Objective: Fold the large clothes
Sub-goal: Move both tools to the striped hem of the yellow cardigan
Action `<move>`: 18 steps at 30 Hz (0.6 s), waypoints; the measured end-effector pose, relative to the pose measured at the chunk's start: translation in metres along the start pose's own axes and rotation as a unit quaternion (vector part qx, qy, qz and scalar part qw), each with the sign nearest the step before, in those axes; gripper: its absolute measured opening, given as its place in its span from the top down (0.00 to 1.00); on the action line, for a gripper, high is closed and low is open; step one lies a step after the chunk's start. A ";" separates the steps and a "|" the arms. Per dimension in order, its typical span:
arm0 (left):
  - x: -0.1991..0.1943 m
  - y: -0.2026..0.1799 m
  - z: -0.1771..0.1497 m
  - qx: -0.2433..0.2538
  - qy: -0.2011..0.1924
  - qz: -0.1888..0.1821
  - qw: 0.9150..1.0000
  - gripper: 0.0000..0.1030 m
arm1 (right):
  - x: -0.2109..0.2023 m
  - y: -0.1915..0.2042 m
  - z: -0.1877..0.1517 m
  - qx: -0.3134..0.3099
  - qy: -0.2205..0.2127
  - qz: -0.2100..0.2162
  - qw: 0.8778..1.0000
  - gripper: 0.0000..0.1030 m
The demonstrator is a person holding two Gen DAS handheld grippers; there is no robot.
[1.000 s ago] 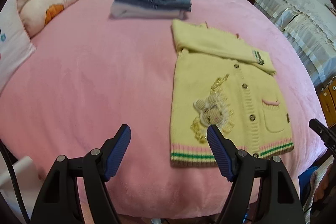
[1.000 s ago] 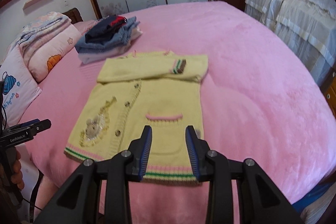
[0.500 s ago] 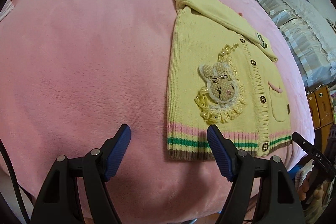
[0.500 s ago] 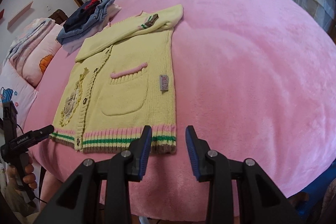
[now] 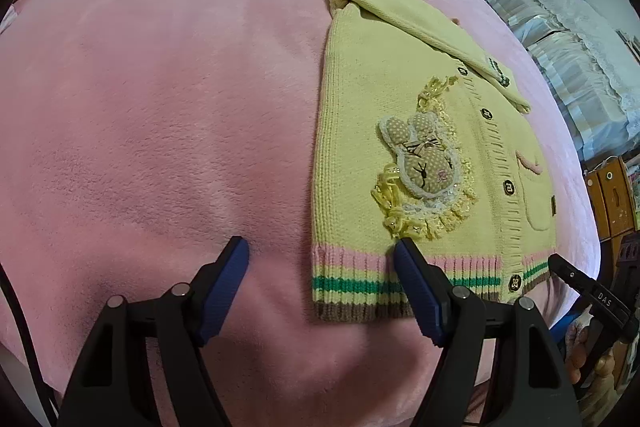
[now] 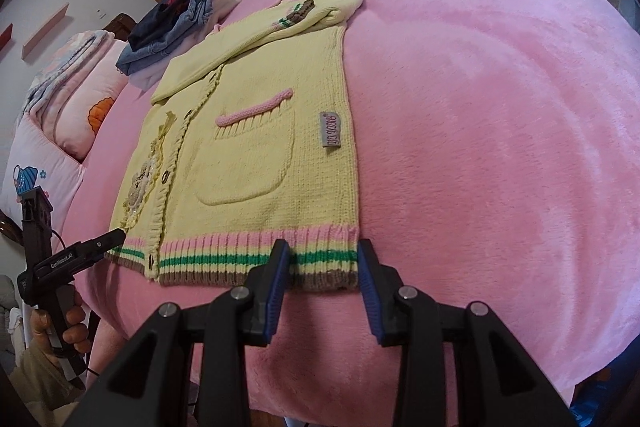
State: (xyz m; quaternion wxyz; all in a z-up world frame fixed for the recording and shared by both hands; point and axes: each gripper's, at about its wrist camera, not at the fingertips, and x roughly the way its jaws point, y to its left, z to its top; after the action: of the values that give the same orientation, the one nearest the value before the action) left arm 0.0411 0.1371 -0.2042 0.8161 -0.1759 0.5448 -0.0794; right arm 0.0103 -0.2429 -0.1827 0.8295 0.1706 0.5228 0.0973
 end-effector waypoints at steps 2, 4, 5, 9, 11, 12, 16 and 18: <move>-0.002 -0.001 0.000 0.001 -0.001 -0.011 1.000 0.40 | -0.001 0.000 -0.001 0.001 -0.003 0.011 1.000 0.66; -0.004 0.000 -0.001 -0.004 -0.002 -0.020 1.000 0.44 | -0.002 -0.001 -0.001 0.000 -0.007 0.021 1.000 0.67; -0.005 0.001 -0.001 -0.008 -0.002 -0.025 1.000 0.46 | -0.003 -0.001 -0.001 0.001 -0.008 0.029 1.000 0.68; -0.006 0.006 -0.001 -0.024 -0.001 -0.047 0.999 0.46 | -0.001 0.000 -0.002 0.002 -0.004 0.033 0.999 0.68; -0.003 0.009 -0.002 -0.028 0.002 -0.048 0.998 0.46 | 0.000 -0.002 -0.001 0.008 -0.002 0.032 0.999 0.68; -0.002 0.010 -0.002 -0.030 0.002 -0.050 0.998 0.46 | 0.001 -0.003 -0.001 0.013 -0.002 0.034 0.999 0.68; 0.001 0.009 -0.003 -0.022 0.007 -0.047 0.999 0.46 | 0.005 -0.001 -0.004 0.005 0.001 0.025 1.000 0.68; 0.002 0.003 -0.002 -0.006 0.014 -0.037 0.999 0.47 | 0.006 0.004 -0.004 -0.011 0.003 0.015 1.000 0.68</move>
State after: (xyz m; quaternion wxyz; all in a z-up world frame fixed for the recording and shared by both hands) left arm 0.0396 0.1389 -0.2075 0.8039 -0.1997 0.5496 -0.1083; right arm 0.0095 -0.2366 -0.1874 0.8284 0.1686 0.5214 0.1157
